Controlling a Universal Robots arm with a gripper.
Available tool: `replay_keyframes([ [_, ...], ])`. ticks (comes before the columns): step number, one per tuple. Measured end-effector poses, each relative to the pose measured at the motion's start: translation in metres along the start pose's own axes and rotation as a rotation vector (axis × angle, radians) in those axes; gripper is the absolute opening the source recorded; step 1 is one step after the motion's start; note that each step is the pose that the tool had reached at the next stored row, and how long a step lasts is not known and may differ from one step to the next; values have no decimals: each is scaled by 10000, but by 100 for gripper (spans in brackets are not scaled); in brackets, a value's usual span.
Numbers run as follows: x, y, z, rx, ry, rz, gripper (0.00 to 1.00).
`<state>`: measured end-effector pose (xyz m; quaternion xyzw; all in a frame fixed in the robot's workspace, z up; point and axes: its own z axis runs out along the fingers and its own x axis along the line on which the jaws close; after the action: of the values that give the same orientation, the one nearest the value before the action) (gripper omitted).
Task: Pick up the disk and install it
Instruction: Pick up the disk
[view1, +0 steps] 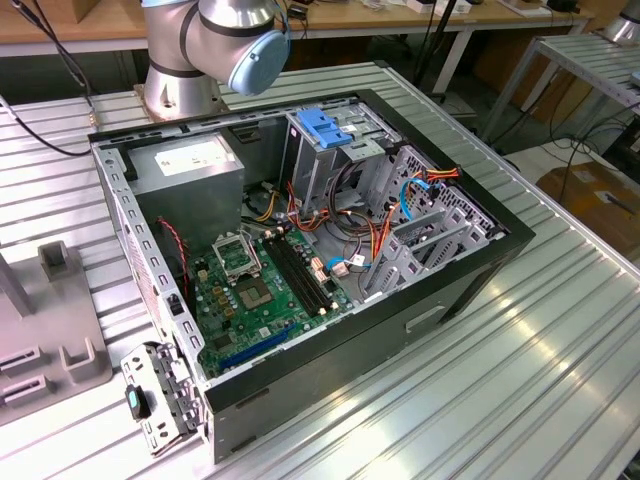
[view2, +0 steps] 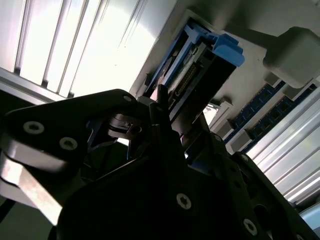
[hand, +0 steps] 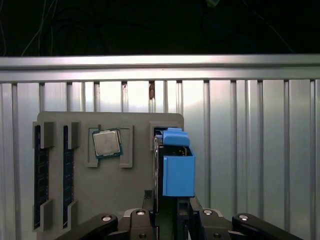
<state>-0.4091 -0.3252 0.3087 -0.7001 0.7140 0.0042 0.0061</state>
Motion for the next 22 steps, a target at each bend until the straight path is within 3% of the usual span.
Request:
replay_keyframes([
  [11,-1,0,-80,3,1,0,35],
  [22,-1,2,-93,3,0,0,35],
])
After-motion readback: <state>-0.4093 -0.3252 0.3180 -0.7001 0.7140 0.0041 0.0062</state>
